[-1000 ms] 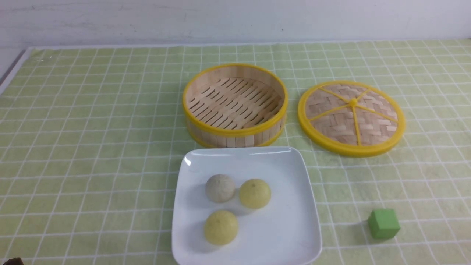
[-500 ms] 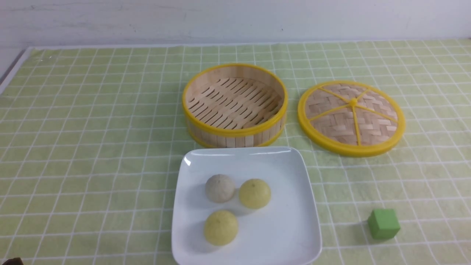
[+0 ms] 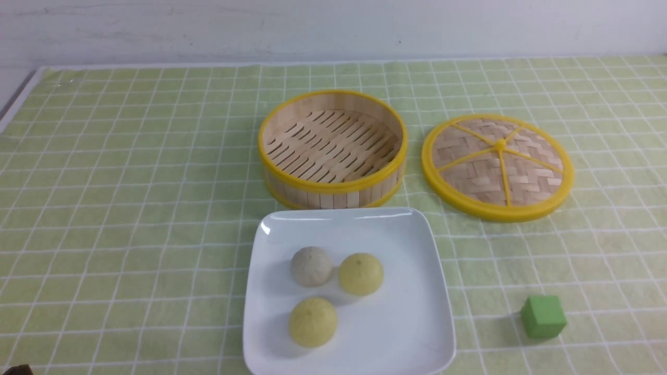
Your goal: Put the steamed buns into the plate on the green tablecloth.
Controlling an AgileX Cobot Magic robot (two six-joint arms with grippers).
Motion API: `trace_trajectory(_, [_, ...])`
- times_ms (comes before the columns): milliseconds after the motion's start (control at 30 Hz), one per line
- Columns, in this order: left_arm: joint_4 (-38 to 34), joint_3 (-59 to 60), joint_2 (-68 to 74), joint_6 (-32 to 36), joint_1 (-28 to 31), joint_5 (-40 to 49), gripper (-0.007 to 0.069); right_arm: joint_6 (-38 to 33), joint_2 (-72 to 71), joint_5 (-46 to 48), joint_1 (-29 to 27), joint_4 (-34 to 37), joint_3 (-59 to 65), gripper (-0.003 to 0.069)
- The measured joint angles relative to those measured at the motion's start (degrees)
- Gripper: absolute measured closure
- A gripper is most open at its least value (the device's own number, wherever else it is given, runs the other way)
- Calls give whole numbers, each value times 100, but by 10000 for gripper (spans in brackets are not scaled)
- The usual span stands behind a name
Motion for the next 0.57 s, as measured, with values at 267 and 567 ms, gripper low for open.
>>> trace_trajectory(267, [0,0,0,0,0,0,573,0,0,0,0,0,0,491])
trace_trajectory(567, [0,0,0,0,0,0,571,0,0,0,0,0,0,481])
